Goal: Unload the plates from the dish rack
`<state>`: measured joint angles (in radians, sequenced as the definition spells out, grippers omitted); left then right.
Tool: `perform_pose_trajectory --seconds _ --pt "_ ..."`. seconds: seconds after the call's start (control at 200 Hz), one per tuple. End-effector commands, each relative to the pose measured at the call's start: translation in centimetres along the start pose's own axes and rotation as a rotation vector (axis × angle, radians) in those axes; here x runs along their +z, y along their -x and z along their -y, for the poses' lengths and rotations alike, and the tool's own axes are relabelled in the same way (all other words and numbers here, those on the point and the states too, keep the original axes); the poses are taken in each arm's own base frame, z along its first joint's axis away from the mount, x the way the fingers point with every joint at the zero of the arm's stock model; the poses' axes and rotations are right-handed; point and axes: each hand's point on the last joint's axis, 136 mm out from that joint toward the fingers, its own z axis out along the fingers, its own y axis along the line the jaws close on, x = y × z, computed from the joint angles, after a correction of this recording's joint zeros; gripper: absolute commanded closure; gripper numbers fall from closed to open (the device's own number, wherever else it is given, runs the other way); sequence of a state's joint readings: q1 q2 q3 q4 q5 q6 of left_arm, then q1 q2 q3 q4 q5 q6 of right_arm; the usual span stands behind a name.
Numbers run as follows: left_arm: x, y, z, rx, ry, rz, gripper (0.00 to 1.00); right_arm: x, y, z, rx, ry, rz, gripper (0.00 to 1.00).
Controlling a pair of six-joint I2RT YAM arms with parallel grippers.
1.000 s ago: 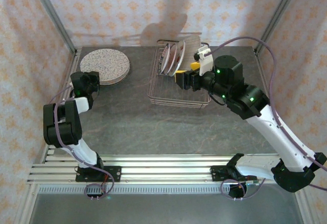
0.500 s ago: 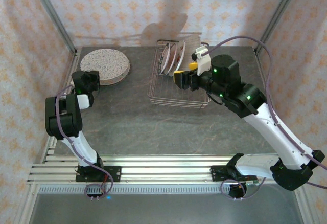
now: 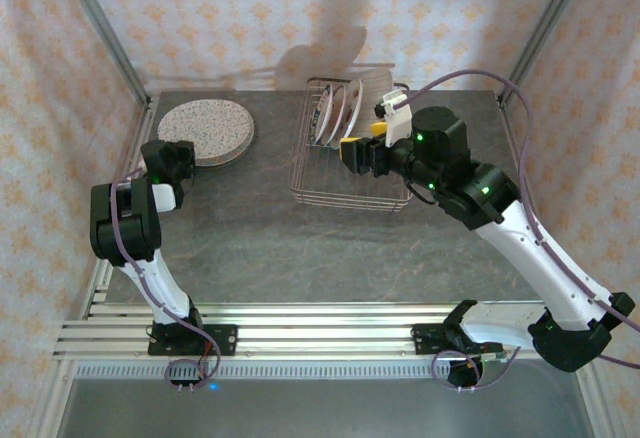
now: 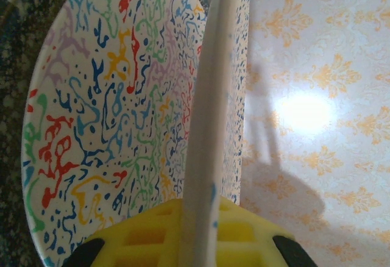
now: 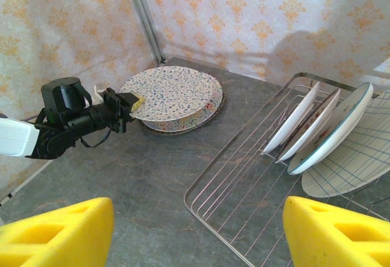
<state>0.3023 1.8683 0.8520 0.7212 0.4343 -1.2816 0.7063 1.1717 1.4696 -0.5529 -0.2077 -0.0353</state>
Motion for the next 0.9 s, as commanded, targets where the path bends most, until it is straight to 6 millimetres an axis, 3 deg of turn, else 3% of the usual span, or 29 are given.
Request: perform_pose_trajectory --seconds 0.0,0.896 --pt "0.3 1.1 3.3 0.033 -0.112 0.017 1.0 -0.6 1.2 -0.1 0.002 -0.009 0.029 0.27" --pt "0.8 1.0 1.5 0.03 -0.054 0.003 1.0 -1.0 1.4 0.0 0.021 -0.016 0.028 0.26"
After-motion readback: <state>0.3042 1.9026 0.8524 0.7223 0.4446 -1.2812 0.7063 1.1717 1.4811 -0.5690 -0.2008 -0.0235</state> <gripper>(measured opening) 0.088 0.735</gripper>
